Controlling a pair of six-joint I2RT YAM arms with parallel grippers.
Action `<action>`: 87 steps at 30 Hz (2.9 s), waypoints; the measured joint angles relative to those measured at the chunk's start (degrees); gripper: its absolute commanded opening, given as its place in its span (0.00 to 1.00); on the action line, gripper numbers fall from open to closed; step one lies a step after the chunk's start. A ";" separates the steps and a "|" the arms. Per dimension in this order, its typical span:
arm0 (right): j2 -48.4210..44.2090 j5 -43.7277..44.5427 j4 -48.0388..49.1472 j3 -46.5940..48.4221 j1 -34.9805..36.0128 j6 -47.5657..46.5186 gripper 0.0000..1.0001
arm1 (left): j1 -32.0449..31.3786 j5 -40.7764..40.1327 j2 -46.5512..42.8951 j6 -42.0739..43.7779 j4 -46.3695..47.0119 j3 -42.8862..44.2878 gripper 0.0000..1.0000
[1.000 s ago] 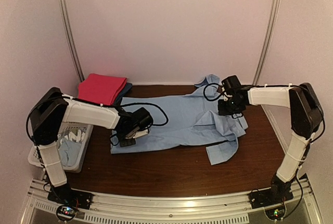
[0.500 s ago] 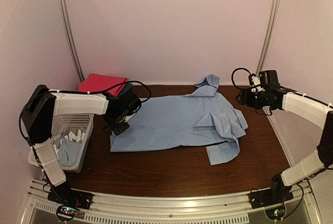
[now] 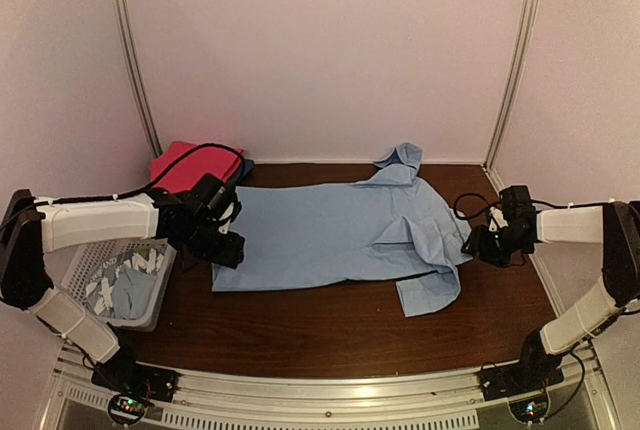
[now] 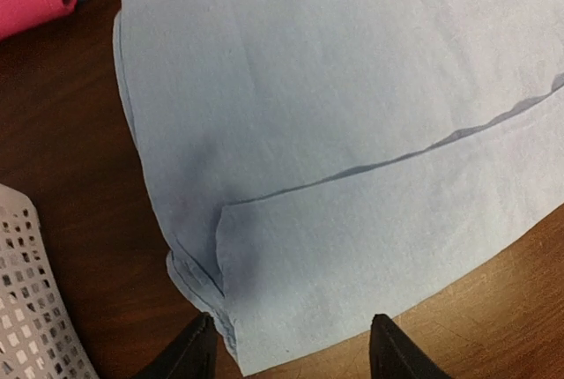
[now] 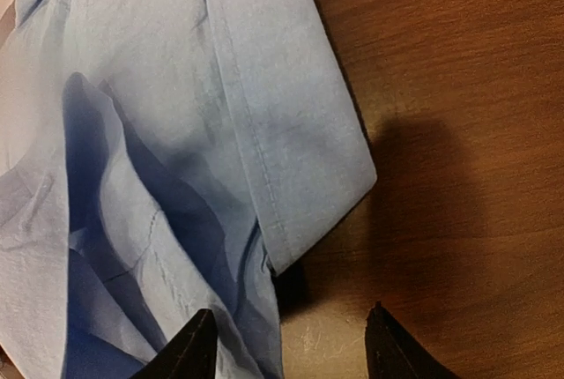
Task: Fold and stack the mixed laundry pile
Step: Smooth out the 1/3-folded shirt at the center of the board.
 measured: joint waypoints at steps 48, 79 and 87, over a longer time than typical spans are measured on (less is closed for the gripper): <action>-21.64 -10.32 -4.28 -7.04 -5.73 0.22 0.66 | -10.95 5.99 7.61 11.43 13.75 6.34 0.70; -27.89 2.78 -15.96 -2.84 25.79 17.31 0.00 | -16.15 12.11 15.72 14.56 23.71 9.73 0.74; -10.67 -7.82 -4.42 13.70 25.79 14.05 0.00 | -16.15 14.64 15.65 15.61 27.69 8.22 0.83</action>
